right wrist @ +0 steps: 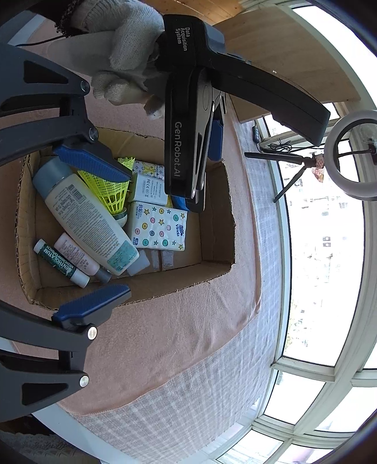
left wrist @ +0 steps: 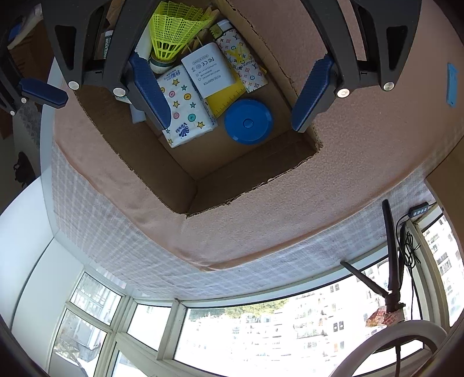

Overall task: Organize objects
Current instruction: 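Carry the tape measure and white cap into the box, then open both grippers and withdraw them from the box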

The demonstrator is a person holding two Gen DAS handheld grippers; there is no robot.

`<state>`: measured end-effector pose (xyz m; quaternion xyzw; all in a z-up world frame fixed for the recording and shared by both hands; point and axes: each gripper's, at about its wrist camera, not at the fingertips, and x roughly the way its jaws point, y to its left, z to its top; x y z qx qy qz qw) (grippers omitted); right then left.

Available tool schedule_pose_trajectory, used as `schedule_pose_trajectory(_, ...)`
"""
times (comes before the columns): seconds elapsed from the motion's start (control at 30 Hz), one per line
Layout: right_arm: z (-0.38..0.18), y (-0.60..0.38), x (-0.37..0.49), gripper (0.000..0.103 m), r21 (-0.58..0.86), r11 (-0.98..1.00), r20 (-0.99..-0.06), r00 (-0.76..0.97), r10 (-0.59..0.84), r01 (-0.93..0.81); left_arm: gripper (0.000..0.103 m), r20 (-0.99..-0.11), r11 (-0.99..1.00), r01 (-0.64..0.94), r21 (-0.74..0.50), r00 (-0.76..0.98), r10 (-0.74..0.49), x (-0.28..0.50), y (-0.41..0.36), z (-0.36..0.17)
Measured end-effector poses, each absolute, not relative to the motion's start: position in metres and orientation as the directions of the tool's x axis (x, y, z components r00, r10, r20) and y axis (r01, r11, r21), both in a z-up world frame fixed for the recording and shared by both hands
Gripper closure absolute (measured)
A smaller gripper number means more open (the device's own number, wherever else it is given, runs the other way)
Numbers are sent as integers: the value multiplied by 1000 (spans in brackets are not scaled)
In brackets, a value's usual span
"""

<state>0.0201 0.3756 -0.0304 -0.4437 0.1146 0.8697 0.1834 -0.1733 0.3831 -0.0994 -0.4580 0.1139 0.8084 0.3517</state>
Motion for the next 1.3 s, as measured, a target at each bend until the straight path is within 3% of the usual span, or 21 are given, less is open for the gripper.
schedule_pose_trajectory(0.6,-26,356,15,32,37,-917,-811,-548,205,-398,16,-814,-754,-645,-122,-370,448,-165,337,-91)
schedule_pose_trajectory(1.3,-21,276,-29,32,116,-957,-819,-571,58,-264,16,-843,-917,-395,-62,-471,260,-212,114,-106)
